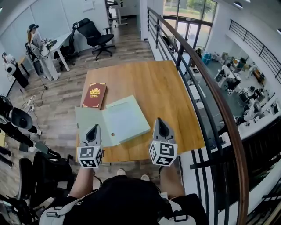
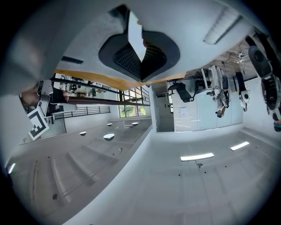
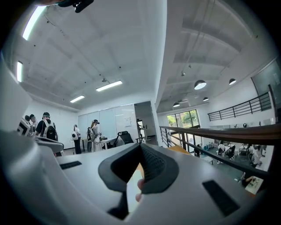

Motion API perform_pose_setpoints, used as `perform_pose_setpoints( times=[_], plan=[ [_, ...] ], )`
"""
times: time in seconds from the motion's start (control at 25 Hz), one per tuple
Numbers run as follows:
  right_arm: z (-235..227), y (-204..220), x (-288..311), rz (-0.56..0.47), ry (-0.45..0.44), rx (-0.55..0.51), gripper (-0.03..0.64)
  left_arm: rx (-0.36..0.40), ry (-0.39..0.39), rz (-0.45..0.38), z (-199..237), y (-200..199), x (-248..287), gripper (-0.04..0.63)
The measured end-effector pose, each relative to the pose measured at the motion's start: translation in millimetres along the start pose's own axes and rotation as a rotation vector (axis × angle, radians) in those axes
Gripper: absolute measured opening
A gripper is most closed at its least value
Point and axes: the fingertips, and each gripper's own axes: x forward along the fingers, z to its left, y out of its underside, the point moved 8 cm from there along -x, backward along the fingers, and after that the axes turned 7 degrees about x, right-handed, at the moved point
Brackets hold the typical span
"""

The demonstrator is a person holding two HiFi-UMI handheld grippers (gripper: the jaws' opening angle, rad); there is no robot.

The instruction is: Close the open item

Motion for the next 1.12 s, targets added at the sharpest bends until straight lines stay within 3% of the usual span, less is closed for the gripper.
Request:
perform_pose_setpoints(
  times=[0.32,0.6,0.72,1.12],
  plan=[
    [19,22,47,0.080,-0.027,-0.030,0.000,-0.066,-0.077,0.059,56,24,12,-0.003],
    [22,54,85,0.131,-0.102,-0.063,0.004,-0.043,-0.126,0.139,79,55,10,0.019],
    [16,69,99,0.176,-0.125,-0.057,0.047,-0.080,-0.130,0.170,90,65,6,0.098],
    [-12,113,130,0.295,-0.115,-0.099,0.101,-0.268,-0.219,0.271,124,108,-9,0.141]
  ],
)
